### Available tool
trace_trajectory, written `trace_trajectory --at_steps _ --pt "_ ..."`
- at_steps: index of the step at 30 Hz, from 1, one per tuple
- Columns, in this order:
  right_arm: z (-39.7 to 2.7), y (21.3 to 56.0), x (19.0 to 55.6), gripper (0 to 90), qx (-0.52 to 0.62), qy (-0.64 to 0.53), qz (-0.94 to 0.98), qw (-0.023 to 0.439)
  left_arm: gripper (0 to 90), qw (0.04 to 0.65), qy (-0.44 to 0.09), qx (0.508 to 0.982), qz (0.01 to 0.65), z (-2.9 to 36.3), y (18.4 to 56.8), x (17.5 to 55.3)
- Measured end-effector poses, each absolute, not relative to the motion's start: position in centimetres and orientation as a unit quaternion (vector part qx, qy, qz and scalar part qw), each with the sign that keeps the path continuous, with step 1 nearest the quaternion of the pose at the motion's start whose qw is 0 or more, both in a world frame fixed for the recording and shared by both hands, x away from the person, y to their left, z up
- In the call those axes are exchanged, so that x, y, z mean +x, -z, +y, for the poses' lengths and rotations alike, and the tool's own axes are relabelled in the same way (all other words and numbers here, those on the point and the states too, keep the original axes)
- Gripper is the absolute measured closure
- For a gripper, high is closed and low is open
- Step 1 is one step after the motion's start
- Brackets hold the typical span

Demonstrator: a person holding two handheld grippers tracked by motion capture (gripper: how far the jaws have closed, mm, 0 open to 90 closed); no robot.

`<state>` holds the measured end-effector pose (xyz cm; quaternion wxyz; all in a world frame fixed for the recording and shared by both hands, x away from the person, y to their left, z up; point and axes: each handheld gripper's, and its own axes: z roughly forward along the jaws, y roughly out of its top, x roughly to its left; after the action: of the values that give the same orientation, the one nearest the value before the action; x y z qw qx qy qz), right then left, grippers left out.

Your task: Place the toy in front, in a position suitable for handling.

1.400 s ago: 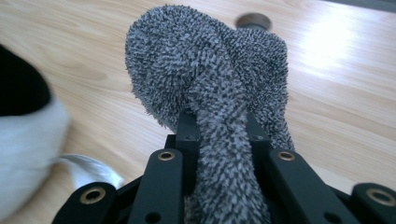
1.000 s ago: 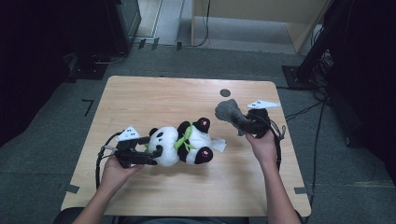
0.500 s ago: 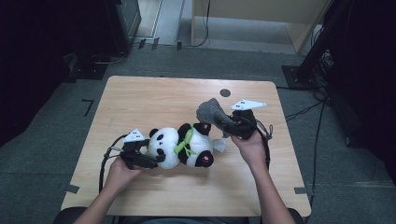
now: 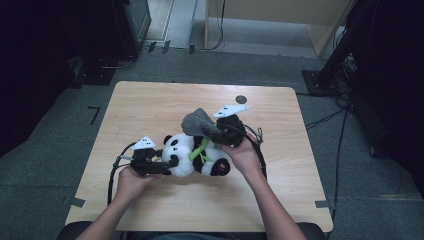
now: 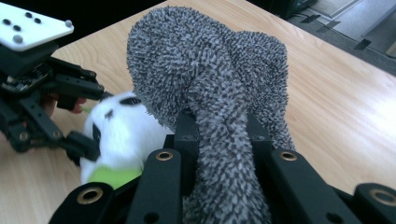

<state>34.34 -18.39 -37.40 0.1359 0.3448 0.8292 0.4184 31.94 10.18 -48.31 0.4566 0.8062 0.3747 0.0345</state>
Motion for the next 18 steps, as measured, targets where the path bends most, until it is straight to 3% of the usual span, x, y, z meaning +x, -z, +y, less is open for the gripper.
trace_trajectory --at_steps 8,12,18 --pt "-14.0 37.3 36.4 74.3 0.333 -0.394 0.848 0.120 33.6 0.453 -0.055 0.808 0.374 9.8 48.1 31.7" --pt "-11.0 39.1 37.3 74.2 0.330 -0.370 0.863 0.093 33.7 0.450 -0.070 0.809 0.372 9.5 47.9 31.5" --pt "-9.5 40.4 36.7 74.2 0.324 -0.365 0.866 0.112 33.9 0.447 -0.066 0.806 0.382 9.6 48.0 31.7"
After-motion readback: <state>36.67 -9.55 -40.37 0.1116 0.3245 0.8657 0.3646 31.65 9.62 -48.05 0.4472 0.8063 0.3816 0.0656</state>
